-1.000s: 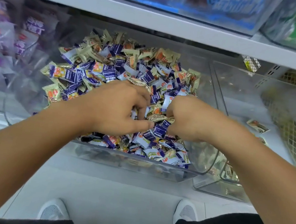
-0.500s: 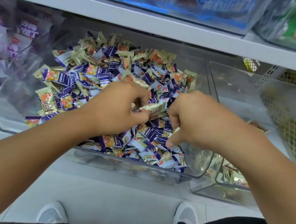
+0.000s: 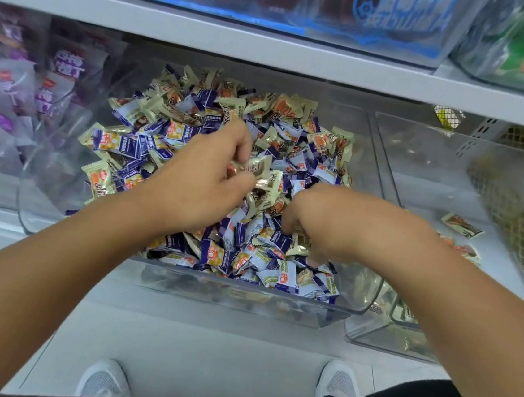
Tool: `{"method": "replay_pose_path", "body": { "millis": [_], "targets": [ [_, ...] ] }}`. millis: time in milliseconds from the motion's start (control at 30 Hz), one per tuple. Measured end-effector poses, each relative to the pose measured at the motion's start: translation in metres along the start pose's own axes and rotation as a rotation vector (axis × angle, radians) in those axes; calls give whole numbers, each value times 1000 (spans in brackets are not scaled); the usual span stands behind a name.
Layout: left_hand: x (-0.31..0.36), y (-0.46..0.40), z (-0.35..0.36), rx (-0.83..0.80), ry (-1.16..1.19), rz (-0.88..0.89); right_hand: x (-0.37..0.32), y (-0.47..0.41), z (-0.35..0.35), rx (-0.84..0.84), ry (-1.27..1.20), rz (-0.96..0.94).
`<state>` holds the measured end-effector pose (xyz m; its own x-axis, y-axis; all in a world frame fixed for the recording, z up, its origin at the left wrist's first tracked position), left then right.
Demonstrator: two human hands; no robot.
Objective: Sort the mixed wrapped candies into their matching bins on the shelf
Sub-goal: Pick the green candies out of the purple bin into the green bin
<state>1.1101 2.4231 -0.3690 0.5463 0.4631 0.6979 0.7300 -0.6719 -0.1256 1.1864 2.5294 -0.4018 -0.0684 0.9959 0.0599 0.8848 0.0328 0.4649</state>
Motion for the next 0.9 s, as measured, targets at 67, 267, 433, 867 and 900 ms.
{"method": "replay_pose_path", "body": {
  "millis": [67, 267, 433, 867, 900],
  "targets": [
    [0, -1, -2, -11, -74, 25, 0, -4, -2, 35, -20, -12],
    [3, -5, 3, 26, -488, 49, 9, -1, -14, 81, -134, -73],
    [1, -14, 8, 38, -595, 5, 21, 4, -34, 249, -236, -101],
    [6, -9, 4, 73, -421, 110, -29, -2, 3, -48, -191, -203],
    [5, -9, 4, 65, -391, 112, -26, -1, -1, -11, -170, -192]
  ]
}}
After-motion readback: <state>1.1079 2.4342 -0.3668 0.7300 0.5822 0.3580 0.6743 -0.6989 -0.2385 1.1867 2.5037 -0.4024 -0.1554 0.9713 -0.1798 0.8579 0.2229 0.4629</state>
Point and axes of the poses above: each hand's wrist, its own y-axis away from the middle knuckle, its own z-axis out of the palm, x = y × z, the point moved 8 cm from there along -y, towards the middle knuckle, and after that the axes turned 6 degrees about -z, right-handed, at the moved point
